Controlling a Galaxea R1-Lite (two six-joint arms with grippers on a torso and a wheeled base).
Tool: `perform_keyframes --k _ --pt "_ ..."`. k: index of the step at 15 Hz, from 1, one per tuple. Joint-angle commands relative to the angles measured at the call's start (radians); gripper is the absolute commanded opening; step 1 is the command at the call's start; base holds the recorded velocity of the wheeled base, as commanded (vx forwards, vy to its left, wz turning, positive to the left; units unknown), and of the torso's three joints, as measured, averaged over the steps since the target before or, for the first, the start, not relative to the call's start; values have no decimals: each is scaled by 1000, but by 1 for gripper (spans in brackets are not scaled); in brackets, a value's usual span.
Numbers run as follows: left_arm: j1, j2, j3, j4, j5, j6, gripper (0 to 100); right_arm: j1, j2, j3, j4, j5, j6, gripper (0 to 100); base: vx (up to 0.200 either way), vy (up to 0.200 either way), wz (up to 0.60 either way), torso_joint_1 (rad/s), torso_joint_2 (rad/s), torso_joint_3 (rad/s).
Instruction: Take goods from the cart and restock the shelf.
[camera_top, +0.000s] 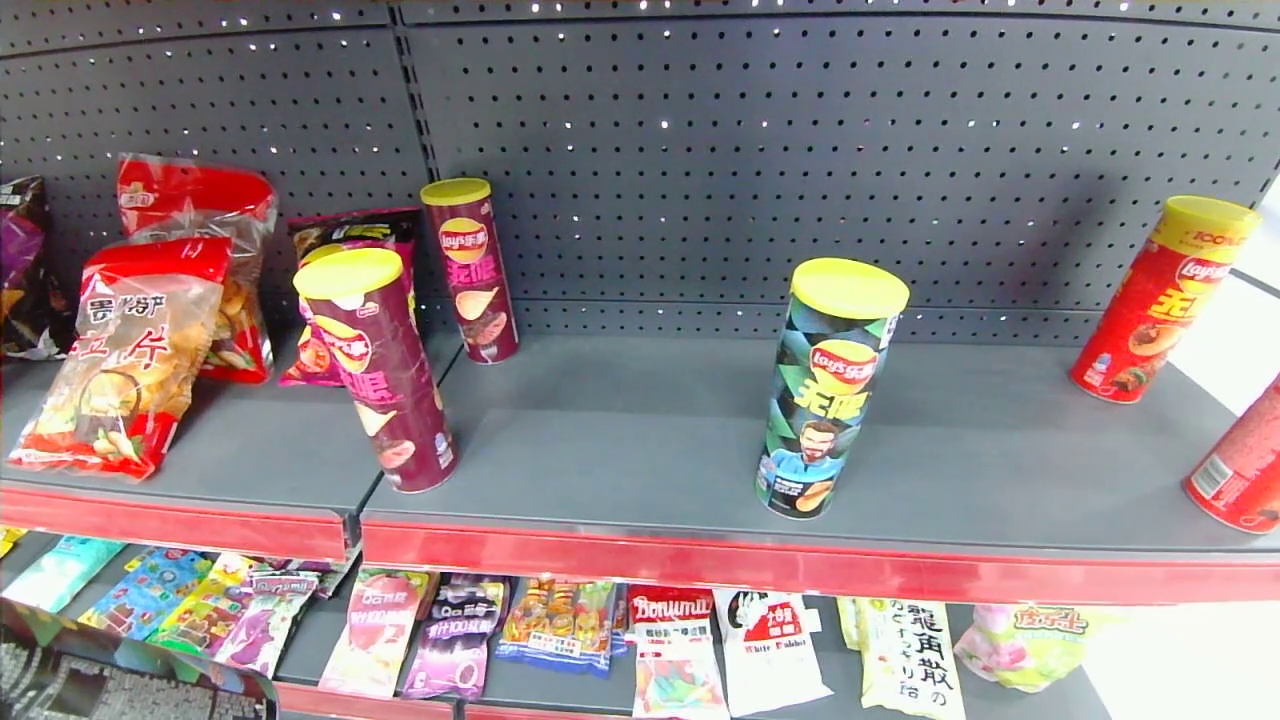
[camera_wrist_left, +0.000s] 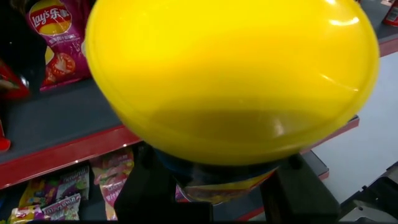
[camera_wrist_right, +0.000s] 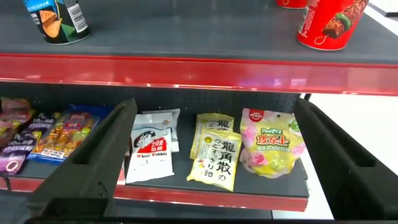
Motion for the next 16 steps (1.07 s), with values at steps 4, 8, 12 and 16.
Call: perform_keyframes --k 4,8,12,16 --pt "0 -1 1 0 1 -2 0 0 0 0 0 1 -1 100 0 0 -600 6 2 5" --pt "0 2 -6 -1 1 -29 0 0 0 0 0 1 -1 100 0 0 -450 2 3 4" --pt "0 60 -14 -21 1 -29 0 0 -2 0 0 1 2 100 0 0 0 0 0 0" --pt "-1 284 -45 -161 -8 -22 0 0 -2 0 0 1 2 100 0 0 0 0 0 0"
